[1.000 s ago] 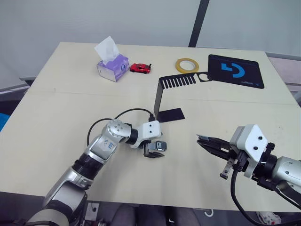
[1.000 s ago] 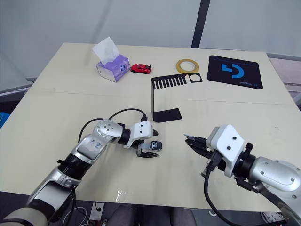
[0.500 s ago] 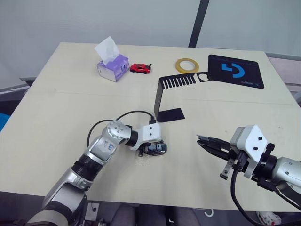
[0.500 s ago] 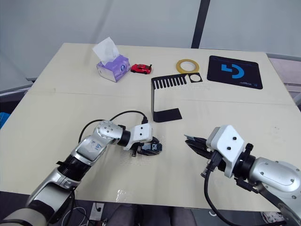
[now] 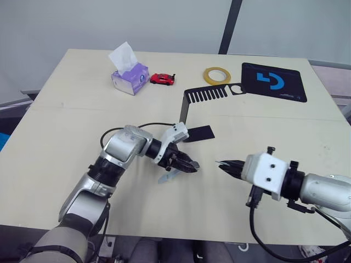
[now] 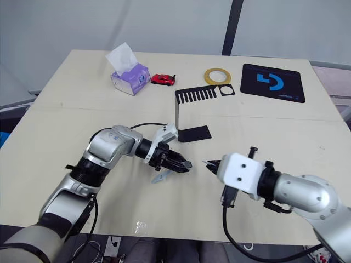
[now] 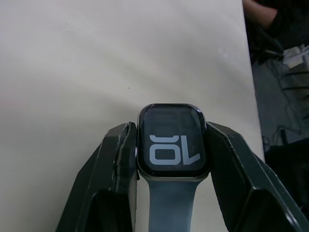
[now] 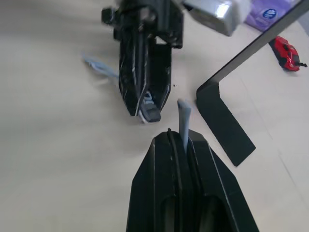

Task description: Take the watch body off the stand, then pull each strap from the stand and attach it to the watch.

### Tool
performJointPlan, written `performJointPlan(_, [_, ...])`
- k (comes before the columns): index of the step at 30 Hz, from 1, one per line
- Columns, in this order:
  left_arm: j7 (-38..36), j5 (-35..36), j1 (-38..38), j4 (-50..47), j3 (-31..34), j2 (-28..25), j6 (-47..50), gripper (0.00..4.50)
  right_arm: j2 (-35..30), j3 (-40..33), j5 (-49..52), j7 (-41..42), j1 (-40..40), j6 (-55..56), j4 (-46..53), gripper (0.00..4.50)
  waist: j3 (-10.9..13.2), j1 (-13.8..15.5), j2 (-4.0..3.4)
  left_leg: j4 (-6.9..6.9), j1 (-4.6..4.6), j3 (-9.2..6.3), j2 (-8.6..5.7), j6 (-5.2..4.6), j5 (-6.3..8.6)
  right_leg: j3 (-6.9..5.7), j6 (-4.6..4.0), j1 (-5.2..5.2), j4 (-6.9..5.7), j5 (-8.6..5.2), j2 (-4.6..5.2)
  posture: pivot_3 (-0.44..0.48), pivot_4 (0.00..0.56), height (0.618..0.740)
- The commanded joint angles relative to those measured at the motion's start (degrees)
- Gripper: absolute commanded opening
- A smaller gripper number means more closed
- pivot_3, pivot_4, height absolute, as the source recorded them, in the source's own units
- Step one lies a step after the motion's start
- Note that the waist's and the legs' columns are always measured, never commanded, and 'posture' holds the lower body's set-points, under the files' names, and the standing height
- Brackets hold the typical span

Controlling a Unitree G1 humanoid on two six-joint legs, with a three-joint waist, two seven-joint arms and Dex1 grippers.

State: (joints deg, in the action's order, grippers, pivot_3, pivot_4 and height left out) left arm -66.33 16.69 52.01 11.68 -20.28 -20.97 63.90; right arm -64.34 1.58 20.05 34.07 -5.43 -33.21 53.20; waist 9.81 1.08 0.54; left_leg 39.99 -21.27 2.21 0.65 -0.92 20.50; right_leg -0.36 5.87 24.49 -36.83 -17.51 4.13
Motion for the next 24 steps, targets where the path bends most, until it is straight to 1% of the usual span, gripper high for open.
performJointPlan(1, [0.0, 2.7, 2.9, 2.1, 1.7, 0.9, 2.4, 1.7, -1.8, 6.7, -10.3, 1.3, -3.2, 2.6, -1.2, 0.0, 0.0, 0.0, 0.0, 0.02, 0.0, 0.0, 0.0, 0.0, 0.0, 0.0, 0.0, 0.0, -0.01, 0.0, 0.0, 0.0, 0.15, 0.738])
performJointPlan(6, [0.8, 4.0, 3.7, 1.8, 1.8, 1.2, 2.7, 1.7, 1.1, 9.2, -13.3, 1.8, -4.9, 0.6, -2.0, 0.0, 0.0, 0.0, 0.0, 0.01, -0.02, 0.0, 0.02, 0.01, 0.0, 0.07, 0.0, 0.03, -0.01, 0.0, 0.03, 0.0, 0.15, 0.738])
performJointPlan(12, [2.5, 5.3, 3.5, 1.0, 2.4, 1.9, 3.2, 1.7, 2.7, 11.9, -18.4, 2.4, -6.1, -1.1, -2.8, 0.0, 0.0, 0.1, 0.0, 0.03, -0.01, 0.0, 0.0, 0.03, -0.01, 0.16, 0.0, 0.03, -0.04, 0.0, 0.08, 0.0, 0.15, 0.738])
performJointPlan(24, [4.7, 7.7, 3.1, -1.3, 2.6, 1.6, 5.2, 1.7, 6.5, 13.4, -24.0, 4.0, -7.3, -0.7, -5.5, 0.0, 0.0, 0.1, 0.0, 0.03, -0.01, 0.0, -0.02, 0.03, -0.01, 0.16, 0.0, 0.03, -0.05, 0.0, 0.08, 0.0, 0.15, 0.738])
